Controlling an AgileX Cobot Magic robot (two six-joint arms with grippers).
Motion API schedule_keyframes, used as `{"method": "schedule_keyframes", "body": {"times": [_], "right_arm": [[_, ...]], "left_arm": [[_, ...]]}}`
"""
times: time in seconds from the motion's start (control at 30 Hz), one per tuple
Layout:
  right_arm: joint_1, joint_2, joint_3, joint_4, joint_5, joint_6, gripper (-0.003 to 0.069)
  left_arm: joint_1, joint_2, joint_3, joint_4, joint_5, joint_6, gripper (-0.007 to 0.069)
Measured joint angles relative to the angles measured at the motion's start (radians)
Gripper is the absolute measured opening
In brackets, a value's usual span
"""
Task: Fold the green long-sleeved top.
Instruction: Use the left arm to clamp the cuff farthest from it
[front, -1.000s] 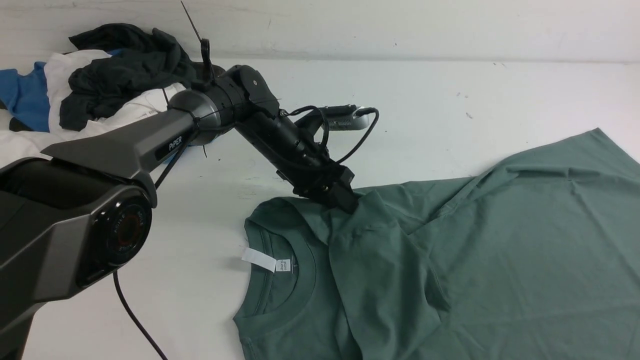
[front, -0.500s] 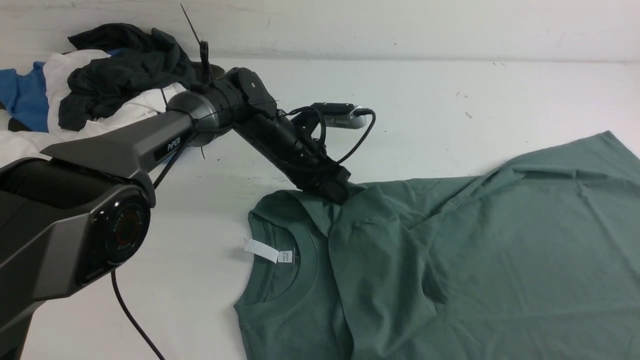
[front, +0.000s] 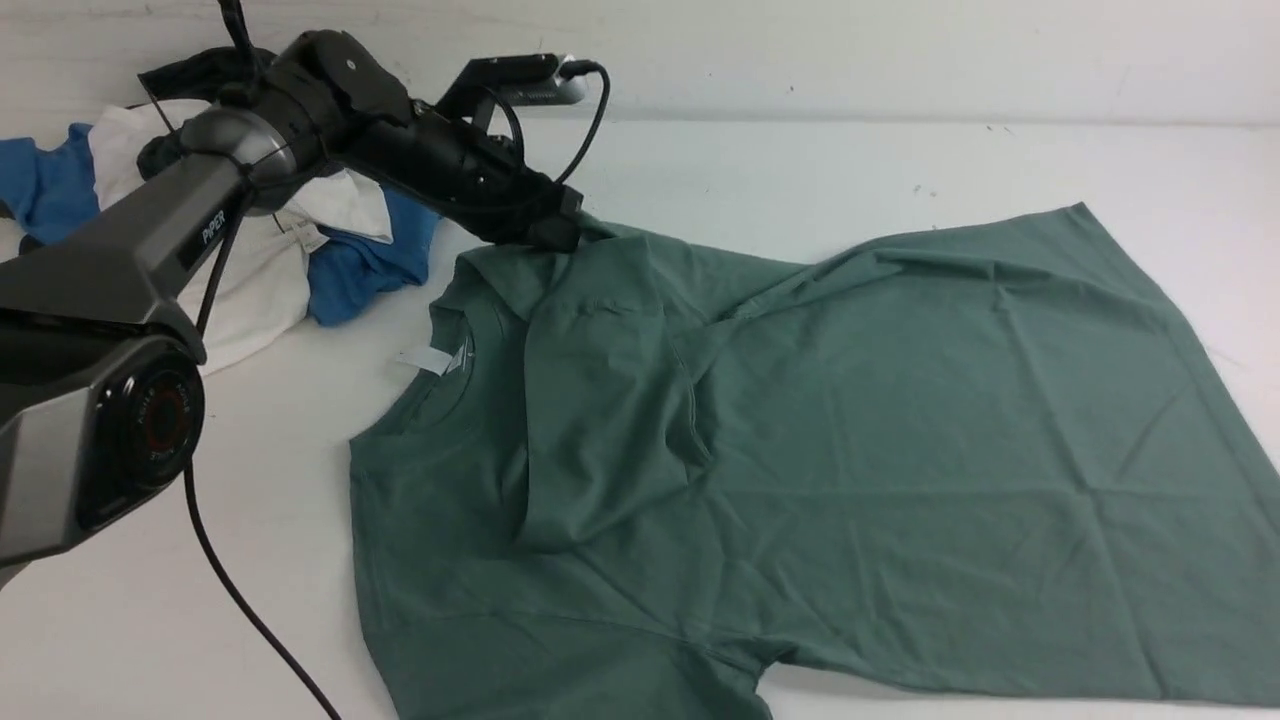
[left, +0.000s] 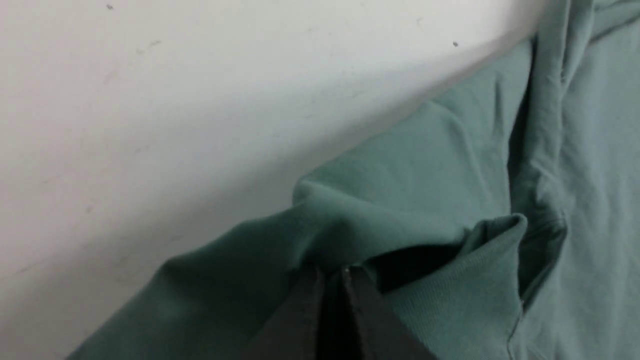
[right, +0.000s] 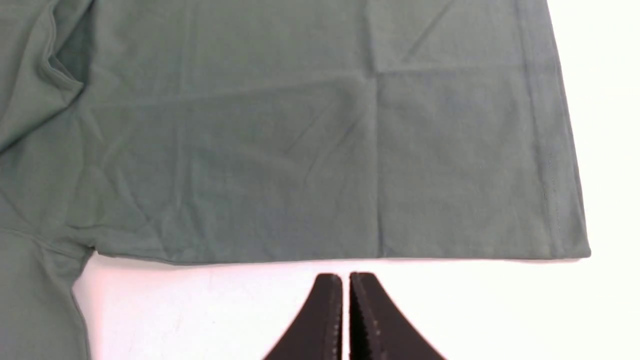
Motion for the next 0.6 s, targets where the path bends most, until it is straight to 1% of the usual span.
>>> {"method": "schedule_keyframes", "body": {"times": [0.1, 0.13, 0.27, 0.3, 0.4, 0.5, 0.6], "right_arm": [[0.000, 0.000, 0.000, 0.000, 0.000, 0.000, 0.0013], [0.000, 0.000, 0.000, 0.000, 0.000, 0.000, 0.0013], [0.000, 0.000, 0.000, 0.000, 0.000, 0.000, 0.0013], [0.000, 0.000, 0.000, 0.000, 0.000, 0.000, 0.0013], [0.000, 0.000, 0.000, 0.000, 0.000, -0.001, 0.0013], [0.000, 0.000, 0.000, 0.000, 0.000, -0.003, 0.0013], [0.000, 0.000, 0.000, 0.000, 0.000, -0.003, 0.0013]], "left_arm": [[-0.007, 0.000, -0.001, 0.011, 0.025, -0.004, 0.0073], [-0.007, 0.000, -0.001, 0.011, 0.025, -0.005, 0.0076], [-0.014, 0.005, -0.001, 0.039, 0.033, -0.011, 0.0192], [-0.014, 0.005, -0.001, 0.040, 0.033, -0.011, 0.0197], [-0.013, 0.019, -0.001, 0.052, 0.035, -0.012, 0.0269], [-0.013, 0.028, -0.001, 0.052, 0.038, -0.012, 0.0290], [-0.016, 0.043, -0.001, 0.050, 0.037, -0.012, 0.0290]]}}
